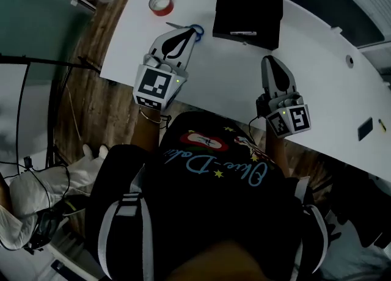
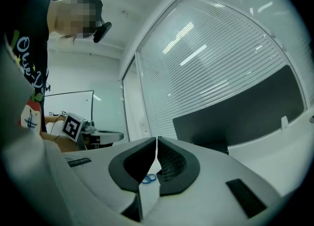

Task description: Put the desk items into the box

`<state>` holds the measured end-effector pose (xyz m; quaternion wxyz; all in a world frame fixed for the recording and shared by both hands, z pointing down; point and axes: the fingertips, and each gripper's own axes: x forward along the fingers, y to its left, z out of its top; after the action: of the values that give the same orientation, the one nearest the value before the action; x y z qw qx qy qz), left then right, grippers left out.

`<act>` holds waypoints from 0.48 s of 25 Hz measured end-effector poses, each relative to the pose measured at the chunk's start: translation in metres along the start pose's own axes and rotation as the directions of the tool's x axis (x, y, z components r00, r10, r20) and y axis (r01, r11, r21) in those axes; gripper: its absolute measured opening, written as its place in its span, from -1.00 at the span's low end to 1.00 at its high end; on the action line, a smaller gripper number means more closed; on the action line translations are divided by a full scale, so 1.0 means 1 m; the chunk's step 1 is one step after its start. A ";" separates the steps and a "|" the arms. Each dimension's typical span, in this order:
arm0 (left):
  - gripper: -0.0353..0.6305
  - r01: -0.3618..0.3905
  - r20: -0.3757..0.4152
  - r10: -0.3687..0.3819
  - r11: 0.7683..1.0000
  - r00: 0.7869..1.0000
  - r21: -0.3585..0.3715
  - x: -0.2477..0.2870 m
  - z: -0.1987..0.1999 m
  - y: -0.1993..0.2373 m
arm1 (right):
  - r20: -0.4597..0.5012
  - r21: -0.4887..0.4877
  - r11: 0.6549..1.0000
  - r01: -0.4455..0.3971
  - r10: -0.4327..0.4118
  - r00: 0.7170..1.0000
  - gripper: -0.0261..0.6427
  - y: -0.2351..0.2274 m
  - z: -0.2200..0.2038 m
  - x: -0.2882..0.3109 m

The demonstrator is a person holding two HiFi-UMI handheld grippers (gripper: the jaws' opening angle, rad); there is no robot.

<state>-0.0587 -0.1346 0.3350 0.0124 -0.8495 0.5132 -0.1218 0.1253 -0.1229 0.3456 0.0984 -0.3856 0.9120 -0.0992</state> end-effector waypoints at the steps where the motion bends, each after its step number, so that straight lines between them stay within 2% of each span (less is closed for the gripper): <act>1: -0.83 -0.022 -0.003 0.022 1.000 1.000 -0.004 -0.007 -0.002 0.003 | -0.004 0.006 1.000 -0.016 0.016 1.000 -0.85 0.002 -0.003 0.003; 7: -0.83 -0.138 -0.030 0.138 0.990 0.990 -0.002 -0.039 -0.014 0.016 | -0.029 0.038 0.994 -0.102 0.104 0.994 -0.85 0.018 -0.019 0.010; 12: -0.83 -0.204 -0.026 0.204 0.979 0.979 0.000 -0.054 -0.017 0.025 | -0.041 0.030 0.989 -0.148 0.149 0.988 -0.85 0.022 -0.022 0.014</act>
<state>-0.1081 -0.0971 0.3375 0.0171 -0.7906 0.5980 -0.1304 0.0947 -0.1156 0.3594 0.0909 -0.3131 0.9387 -0.1124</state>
